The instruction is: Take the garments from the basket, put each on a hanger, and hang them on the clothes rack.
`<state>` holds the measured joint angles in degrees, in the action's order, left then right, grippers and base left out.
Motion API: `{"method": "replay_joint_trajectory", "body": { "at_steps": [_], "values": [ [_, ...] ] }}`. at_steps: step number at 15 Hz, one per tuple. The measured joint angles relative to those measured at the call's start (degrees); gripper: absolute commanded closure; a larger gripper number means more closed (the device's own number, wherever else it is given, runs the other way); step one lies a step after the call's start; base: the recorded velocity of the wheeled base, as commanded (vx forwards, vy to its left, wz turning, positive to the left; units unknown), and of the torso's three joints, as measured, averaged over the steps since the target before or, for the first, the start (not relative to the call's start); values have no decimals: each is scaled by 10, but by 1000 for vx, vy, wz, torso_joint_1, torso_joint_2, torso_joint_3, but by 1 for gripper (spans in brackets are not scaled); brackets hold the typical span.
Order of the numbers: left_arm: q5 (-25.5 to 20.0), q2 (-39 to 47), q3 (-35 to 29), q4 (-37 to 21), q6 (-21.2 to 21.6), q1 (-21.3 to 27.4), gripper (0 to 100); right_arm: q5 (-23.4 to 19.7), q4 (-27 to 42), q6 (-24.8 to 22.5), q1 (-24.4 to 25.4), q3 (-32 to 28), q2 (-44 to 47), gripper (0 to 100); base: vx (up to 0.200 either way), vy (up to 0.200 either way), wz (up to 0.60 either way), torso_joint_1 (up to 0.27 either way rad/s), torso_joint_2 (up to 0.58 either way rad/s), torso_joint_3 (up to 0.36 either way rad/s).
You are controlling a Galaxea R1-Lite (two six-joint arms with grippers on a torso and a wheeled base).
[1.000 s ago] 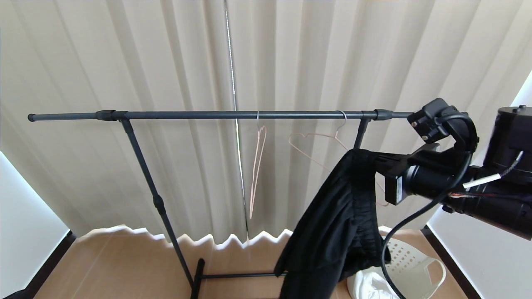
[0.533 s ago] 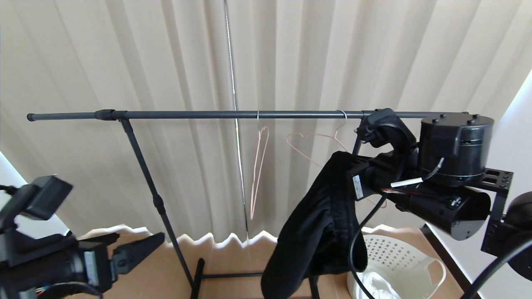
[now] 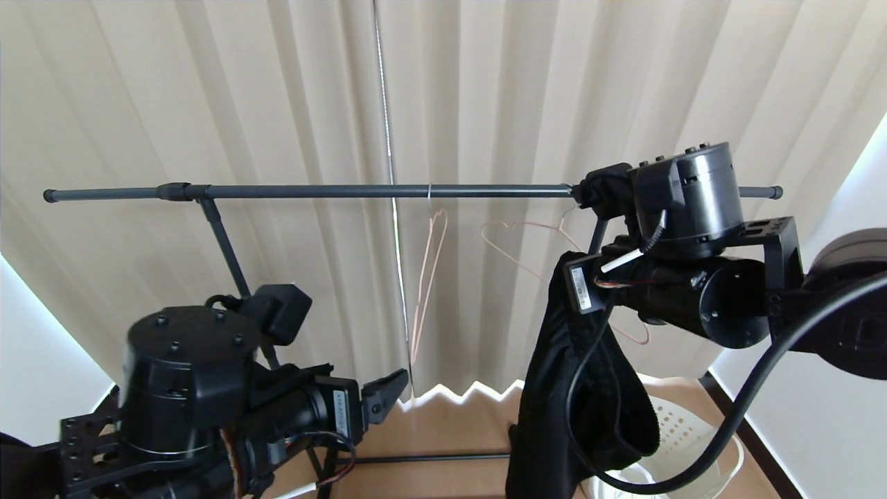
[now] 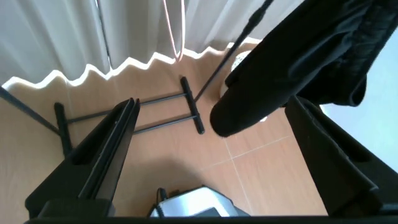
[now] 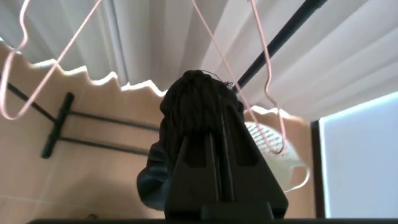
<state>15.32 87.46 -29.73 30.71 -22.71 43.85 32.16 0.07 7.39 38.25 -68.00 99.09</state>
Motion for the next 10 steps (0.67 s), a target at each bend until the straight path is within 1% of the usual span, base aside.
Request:
{"method": "replay_joint_trajectory", "body": {
  "at_steps": [2, 3, 6, 8, 10],
  "values": [
    [26, 35, 4, 52, -11, 31, 0, 0, 84, 95, 6, -80, 15, 100, 0, 0, 0, 0, 0, 0],
    [29, 46, 6, 59, -13, 44, 0, -1, 101, 133, 11, -111, 26, 100, 0, 0, 0, 0, 0, 0],
    [30, 69, 3, 62, -13, 71, 0, -1, 99, 186, 29, -166, 61, 100, 0, 0, 0, 0, 0, 0],
    [30, 86, -6, 62, -13, 80, 0, -1, 98, 206, 38, -196, 82, 100, 0, 0, 0, 0, 0, 0],
    [35, 114, -31, 72, -12, 85, 0, -1, 97, 223, 54, -223, 98, 100, 0, 0, 0, 0, 0, 0]
  ]
}}
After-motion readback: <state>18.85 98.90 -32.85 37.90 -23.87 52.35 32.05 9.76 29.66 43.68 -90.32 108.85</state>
